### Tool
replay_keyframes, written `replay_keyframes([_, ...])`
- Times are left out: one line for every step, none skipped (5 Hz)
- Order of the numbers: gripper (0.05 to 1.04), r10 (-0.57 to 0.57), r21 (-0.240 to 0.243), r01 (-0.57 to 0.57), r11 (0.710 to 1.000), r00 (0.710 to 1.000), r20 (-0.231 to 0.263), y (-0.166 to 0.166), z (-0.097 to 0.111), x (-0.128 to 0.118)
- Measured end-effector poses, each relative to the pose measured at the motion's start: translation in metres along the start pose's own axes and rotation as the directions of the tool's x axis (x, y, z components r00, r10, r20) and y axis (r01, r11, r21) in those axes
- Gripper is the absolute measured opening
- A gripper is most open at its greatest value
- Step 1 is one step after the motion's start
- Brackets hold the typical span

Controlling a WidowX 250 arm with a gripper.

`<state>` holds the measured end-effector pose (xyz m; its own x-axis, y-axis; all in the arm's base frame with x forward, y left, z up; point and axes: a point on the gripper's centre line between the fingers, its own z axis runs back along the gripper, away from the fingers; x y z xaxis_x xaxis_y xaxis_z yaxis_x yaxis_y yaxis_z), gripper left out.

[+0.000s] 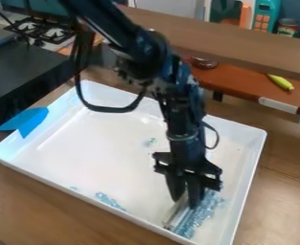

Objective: Sweep into pile

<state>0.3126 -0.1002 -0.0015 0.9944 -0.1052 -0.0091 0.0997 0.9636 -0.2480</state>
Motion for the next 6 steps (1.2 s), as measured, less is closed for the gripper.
replay_keyframes([0.343,0.001,-0.002,-0.001,1.0,1.0,0.007,0.008,0.004,0.003])
replay_keyframes([0.343,0.038,0.003,-0.039,0.999,0.994,0.106,0.041,0.049,0.019])
replay_keyframes([0.343,0.046,0.062,-0.053,0.997,0.993,0.109,0.083,0.081,0.025])
replay_keyframes([0.343,0.062,0.133,-0.076,0.988,0.992,0.106,0.131,0.093,0.037])
replay_keyframes([0.343,0.082,0.204,-0.088,0.975,0.996,0.04,0.171,0.079,0.043])
replay_keyframes([0.343,0.107,0.235,-0.106,0.966,0.994,0.007,0.185,0.065,0.046])
